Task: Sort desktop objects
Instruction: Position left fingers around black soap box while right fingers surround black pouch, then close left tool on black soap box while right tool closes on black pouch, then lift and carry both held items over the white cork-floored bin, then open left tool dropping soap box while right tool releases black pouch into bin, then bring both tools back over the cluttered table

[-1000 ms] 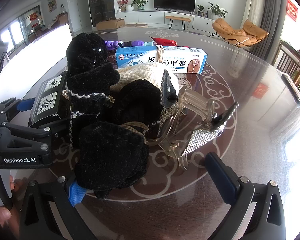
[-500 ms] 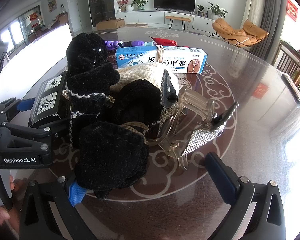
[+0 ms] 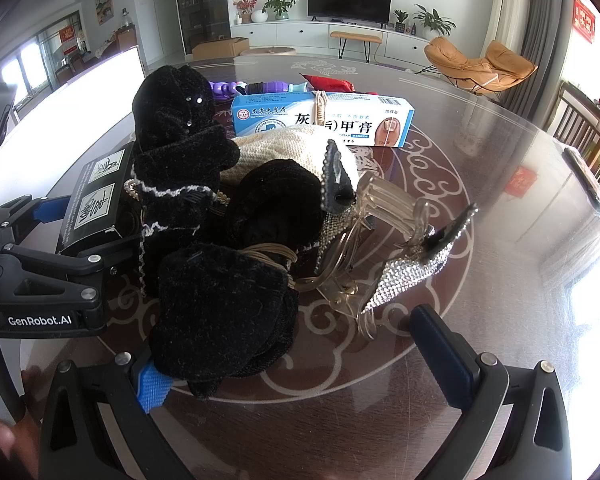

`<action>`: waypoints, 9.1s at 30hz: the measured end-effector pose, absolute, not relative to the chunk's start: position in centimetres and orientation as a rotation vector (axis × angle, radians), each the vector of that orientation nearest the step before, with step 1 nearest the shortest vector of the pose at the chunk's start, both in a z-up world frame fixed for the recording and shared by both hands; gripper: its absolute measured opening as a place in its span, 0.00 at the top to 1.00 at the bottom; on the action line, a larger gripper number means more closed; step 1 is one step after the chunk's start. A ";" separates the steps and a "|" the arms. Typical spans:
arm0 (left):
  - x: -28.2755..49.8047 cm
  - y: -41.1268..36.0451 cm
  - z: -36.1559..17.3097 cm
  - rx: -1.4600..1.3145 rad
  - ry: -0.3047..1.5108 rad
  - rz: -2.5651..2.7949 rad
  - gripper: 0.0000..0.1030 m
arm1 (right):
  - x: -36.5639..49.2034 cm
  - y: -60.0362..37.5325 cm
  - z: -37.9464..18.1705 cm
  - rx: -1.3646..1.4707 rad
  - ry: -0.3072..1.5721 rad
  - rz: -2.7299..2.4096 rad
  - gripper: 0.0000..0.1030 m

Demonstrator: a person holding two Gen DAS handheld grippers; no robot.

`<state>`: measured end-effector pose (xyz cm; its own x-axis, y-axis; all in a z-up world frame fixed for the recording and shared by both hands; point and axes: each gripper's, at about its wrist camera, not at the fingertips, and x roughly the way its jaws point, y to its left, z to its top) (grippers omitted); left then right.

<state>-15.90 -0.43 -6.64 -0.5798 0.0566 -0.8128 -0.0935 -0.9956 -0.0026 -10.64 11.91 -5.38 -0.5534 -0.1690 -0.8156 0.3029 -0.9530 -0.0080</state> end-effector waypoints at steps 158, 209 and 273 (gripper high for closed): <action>-9.8 -4.7 -4.6 -1.417 -0.115 2.740 0.44 | -10.2 11.7 0.2 1.317 0.214 -2.311 0.01; 2.2 -33.2 5.5 -1.604 -0.438 2.997 0.43 | -5.2 -6.2 18.1 1.036 -0.012 -1.989 0.77; -12.6 -4.3 -6.4 -1.462 -0.007 2.784 0.00 | -9.8 10.2 -4.4 1.344 0.180 -2.593 0.00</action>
<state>-12.61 -4.26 -6.43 -0.5676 -0.0005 -0.8233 0.0047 -1.0000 -0.0027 -9.85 10.24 -4.41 -0.5598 -0.1335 -0.8178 0.2453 -0.9694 -0.0096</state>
